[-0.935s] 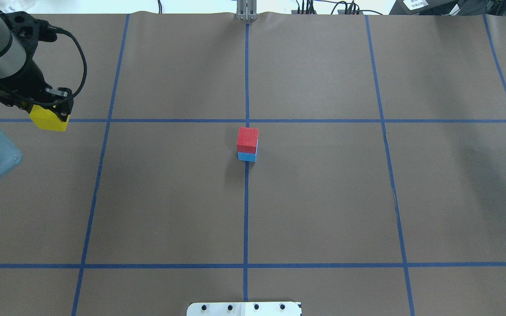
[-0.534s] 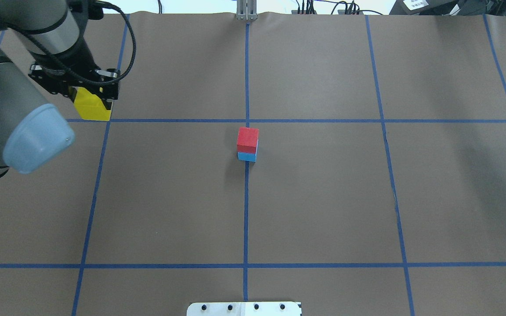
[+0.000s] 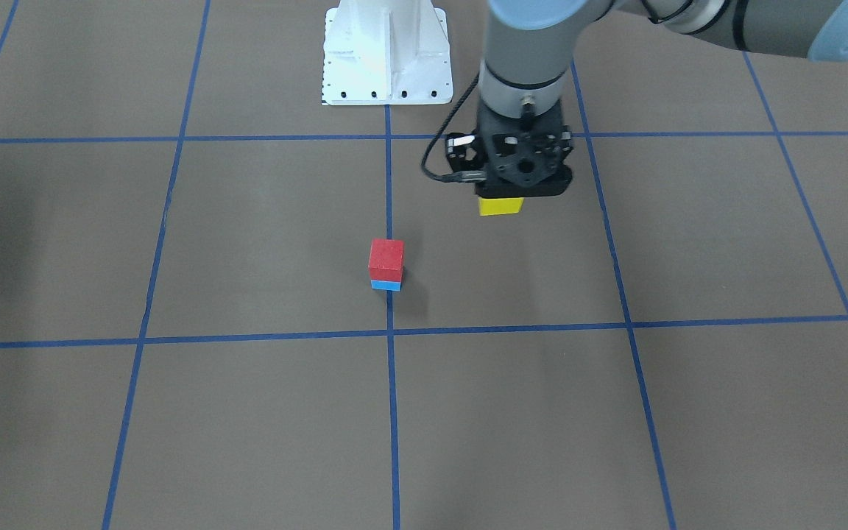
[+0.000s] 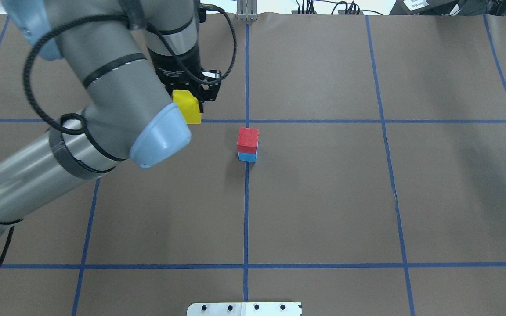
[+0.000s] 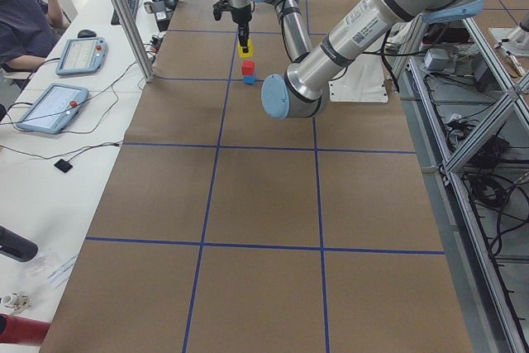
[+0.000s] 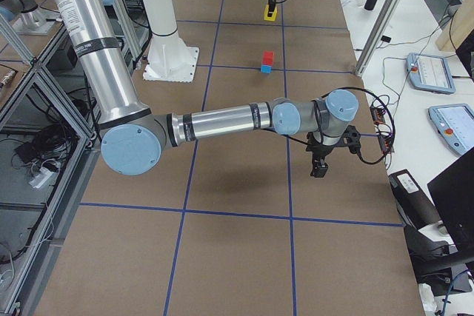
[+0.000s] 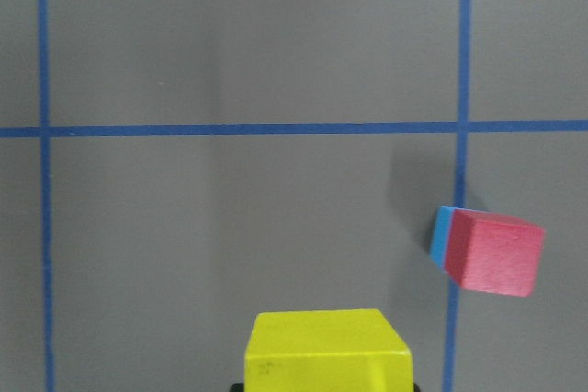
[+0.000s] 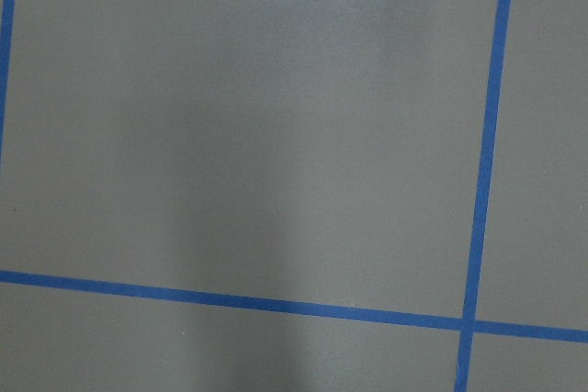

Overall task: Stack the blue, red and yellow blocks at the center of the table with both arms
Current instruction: 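Lift the yellow cube and carry it over the red cube, then lower the yellow cube onto the red cube with the left gripper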

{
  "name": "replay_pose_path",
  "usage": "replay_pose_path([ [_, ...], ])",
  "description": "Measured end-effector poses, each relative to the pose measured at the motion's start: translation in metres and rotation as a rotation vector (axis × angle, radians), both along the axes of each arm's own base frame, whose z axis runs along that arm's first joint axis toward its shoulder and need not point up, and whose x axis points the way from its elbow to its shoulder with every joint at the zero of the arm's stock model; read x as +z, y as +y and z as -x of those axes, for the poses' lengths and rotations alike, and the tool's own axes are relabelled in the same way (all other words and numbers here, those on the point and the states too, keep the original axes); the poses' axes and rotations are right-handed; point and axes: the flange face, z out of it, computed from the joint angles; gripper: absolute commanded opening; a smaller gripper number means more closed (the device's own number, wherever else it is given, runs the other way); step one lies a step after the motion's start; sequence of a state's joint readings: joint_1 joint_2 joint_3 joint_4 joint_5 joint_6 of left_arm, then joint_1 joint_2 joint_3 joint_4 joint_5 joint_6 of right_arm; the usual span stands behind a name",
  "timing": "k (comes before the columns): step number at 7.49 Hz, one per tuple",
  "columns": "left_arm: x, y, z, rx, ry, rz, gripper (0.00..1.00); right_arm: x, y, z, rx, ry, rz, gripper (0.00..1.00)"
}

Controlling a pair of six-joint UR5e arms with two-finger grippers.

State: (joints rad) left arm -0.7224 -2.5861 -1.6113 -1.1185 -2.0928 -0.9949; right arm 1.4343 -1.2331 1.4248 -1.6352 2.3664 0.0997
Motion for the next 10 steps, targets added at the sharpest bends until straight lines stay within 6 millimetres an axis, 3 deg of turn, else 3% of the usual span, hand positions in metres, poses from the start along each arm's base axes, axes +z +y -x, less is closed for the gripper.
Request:
replay_pose_path([
  [1,-0.001,0.001,-0.028,0.011,0.012,-0.006,0.0,0.001,0.0,0.0,0.0,0.001,0.001,0.99],
  [3,0.007,-0.004,-0.06,0.023,0.023,-0.026,0.0,0.001,0.0,0.0,0.002,0.001,0.003,0.99],
  [8,0.015,-0.013,-0.1,0.044,0.041,-0.047,0.0,0.001,-0.001,0.0,0.005,0.0,0.008,0.99],
  [10,0.018,-0.011,-0.107,0.05,0.04,-0.045,0.0,0.001,-0.001,0.0,0.005,0.0,0.008,0.99],
])
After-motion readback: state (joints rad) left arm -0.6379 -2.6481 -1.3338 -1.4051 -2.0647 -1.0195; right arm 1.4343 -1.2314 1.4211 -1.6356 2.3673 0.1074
